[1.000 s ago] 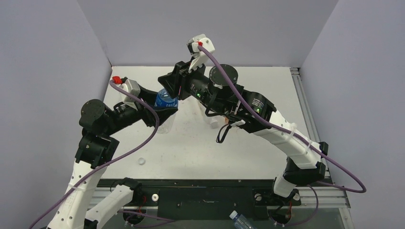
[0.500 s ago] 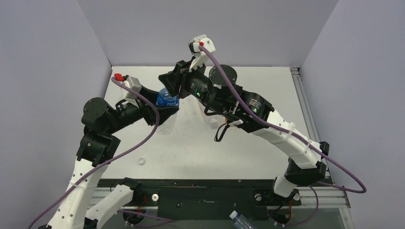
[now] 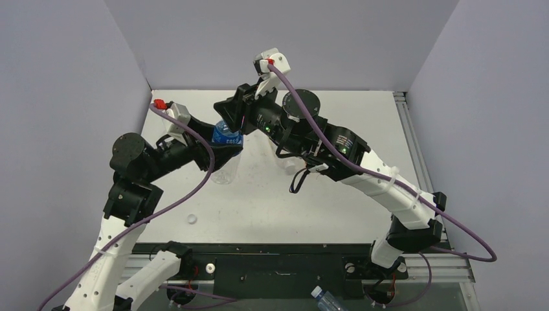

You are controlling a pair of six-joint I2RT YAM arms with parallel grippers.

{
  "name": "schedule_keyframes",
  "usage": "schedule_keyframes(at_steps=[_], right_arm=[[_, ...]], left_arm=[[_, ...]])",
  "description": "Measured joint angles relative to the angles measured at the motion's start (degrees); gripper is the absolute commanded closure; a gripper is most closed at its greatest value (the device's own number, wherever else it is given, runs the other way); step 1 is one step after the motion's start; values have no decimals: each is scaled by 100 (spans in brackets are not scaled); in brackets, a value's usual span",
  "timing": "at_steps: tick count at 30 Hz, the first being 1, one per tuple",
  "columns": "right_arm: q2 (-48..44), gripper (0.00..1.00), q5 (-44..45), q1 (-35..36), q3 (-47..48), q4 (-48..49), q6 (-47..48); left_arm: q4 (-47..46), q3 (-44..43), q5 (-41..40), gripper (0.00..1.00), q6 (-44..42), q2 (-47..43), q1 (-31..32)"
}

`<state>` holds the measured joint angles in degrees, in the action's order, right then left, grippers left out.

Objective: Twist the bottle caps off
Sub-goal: Unscrew the bottle cap from the plastic bottle.

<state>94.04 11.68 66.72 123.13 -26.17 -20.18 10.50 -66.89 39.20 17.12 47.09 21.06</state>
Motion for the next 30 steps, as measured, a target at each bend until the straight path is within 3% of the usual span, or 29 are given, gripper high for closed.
schedule_keyframes(at_steps=[5, 18, 25, 26, 28, 29, 30], right_arm=[[-284, 100, -474, -85, -448, 321, 70], [-1189, 100, -4411, -472, -1414, 2229, 46], [-1169, 100, -5641, -717, -1578, 2986, -479], [-1167, 97, -5700, -745, -1565, 2957, -466], [-1143, 72, -5694, -774, -1394, 2621, -315], [-1119, 47, -5615, -776, -1252, 2352, -188], [-1099, 35, -5508, -769, -1108, 2079, -63]], left_arm=[[-52, -4, 184, 100, 221, -15, 2], [-1084, -763, 1989, 100, 1950, 142, 103], [-1132, -933, 2411, 100, 2312, 153, 120], [-1130, -935, 2428, 100, 2317, 162, 125], [-1117, -938, 2433, 100, 2297, 192, 131], [-1110, -938, 2430, 100, 2275, 210, 131], [-1110, -938, 2424, 100, 2245, 223, 131]])
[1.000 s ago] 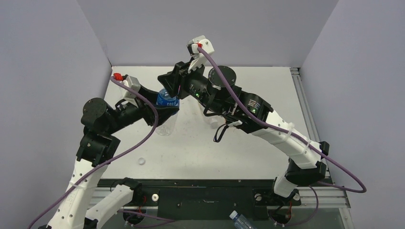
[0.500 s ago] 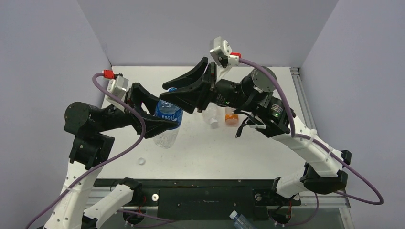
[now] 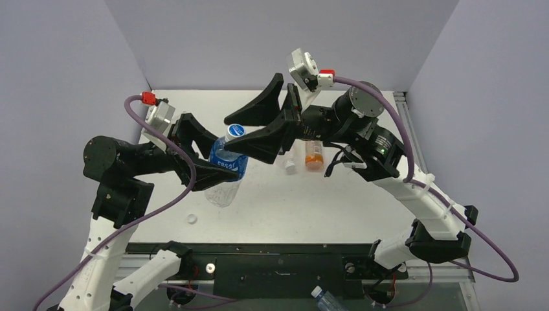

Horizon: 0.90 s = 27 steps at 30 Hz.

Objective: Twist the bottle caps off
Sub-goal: Unscrew the bottle cap from the plastic bottle.

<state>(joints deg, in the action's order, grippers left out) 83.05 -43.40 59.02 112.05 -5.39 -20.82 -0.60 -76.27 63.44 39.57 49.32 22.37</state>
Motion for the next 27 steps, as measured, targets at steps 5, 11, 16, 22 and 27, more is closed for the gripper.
schedule_keyframes(at_steps=[5, 11, 16, 22, 27], right_arm=[[-160, 21, 1397, 232, 232, -1073, 568], [-308, 19, 3560, 931, 422, -1766, 916], [-393, 18, 4369, 1047, 275, -1829, 1036], [-1674, 17, 3283, 577, -2240, -1126, 1147], [-2085, 17, 2271, 348, -3025, -481, 1139]], left_arm=[[155, 0, -352, 100, -509, 13, -42], [564, 105, -883, 100, -1513, -92, -42], [699, 177, -1121, 100, -1932, -160, -42], [632, 177, -1259, 100, -1665, -214, -42], [350, 81, -1386, 100, -1126, -166, -42]])
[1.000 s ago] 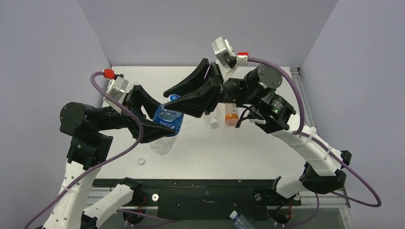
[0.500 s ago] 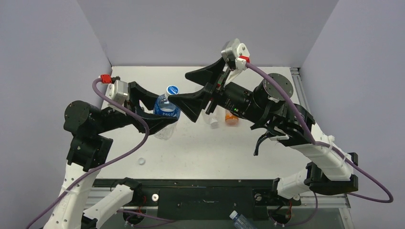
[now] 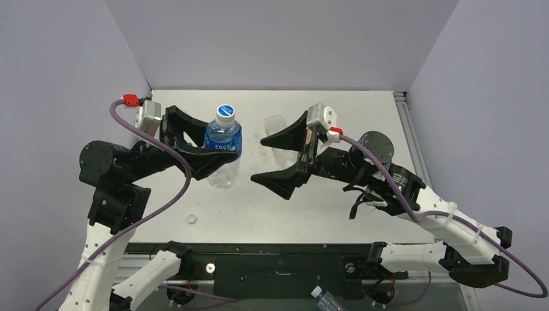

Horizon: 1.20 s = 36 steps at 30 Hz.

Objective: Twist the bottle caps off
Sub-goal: Unscrew the bottle cap from the plastic bottle.

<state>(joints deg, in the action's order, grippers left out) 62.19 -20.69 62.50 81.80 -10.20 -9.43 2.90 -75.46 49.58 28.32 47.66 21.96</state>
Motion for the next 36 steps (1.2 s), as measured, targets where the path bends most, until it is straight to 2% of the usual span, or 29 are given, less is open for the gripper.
schedule_keyframes(at_steps=[6, 12, 13, 14, 15, 16, 17, 19, 21, 24, 30, 36], right_arm=[[603, 16, -697, 44, 103, 817, -142], [1620, 16, -942, 136, 750, 1165, -295], [1733, 20, -955, 136, 855, 1222, -330], [1840, 24, -966, 136, 953, 1292, -369], [1928, 37, -973, 136, 1047, 1368, -417], [2013, 44, -979, 136, 1143, 1443, -470], [2081, 54, -1064, 133, 1235, 1480, -522], [2188, 64, -1180, 125, 1392, 1515, -678], [2273, 71, -1340, 52, 1473, 1628, -911], [2302, 76, -1602, 22, 1502, 1746, -1178], [2269, 78, -1974, -15, 1506, 1622, -1207], [2260, 80, -2105, 149, 1615, 527, -765]], left_arm=[[-247, -138, -170, 100, 540, 70, 0], [-323, -144, -225, 100, 907, 68, -15], [-330, -144, -225, 98, 964, 68, -26], [-343, -144, -223, 93, 1023, 68, -31], [-361, -144, -223, 68, 1067, 68, -31], [-372, -144, -223, 51, 1137, 61, -31], [-400, -144, -264, 26, 1180, 57, -33], [-551, -186, -323, 10, 1381, 48, -72], [-632, -304, -374, 1, 1438, -2, -96], [-616, -417, -378, 3, 1563, -20, -101], [-568, -863, -463, 4, 1801, 181, -116], [-601, -1386, -564, 4, 1816, 448, -203]])
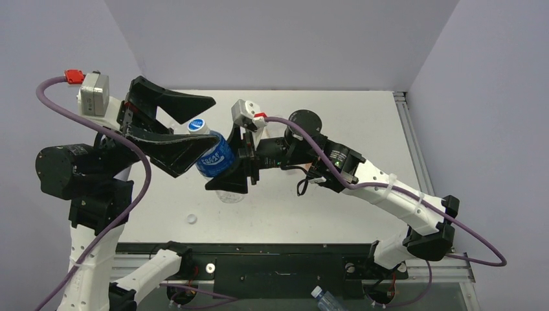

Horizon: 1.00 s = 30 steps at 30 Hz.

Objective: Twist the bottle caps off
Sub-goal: Unscrew the bottle cap from the plastic bottle.

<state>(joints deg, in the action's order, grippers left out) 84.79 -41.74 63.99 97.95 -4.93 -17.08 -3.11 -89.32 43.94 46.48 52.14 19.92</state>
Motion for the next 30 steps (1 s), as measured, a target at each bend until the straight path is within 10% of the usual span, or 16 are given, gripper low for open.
schedule_keyframes(at_steps=[6, 13, 18, 30], right_arm=[[-33, 81, 13, 94, 9, -708, 315], [-151, 82, 59, 37, 192, -1141, 557], [-313, 82, 66, -98, 299, -1362, 669], [-184, 82, -2, -168, 811, -1812, 870]], left_arm=[[-129, -175, 214, 50, 227, 184, -175], [-131, -205, 616, 17, 363, 306, -293], [-79, -341, 835, 14, 459, 328, -315], [-210, -393, 1040, 62, 638, 321, -332]])
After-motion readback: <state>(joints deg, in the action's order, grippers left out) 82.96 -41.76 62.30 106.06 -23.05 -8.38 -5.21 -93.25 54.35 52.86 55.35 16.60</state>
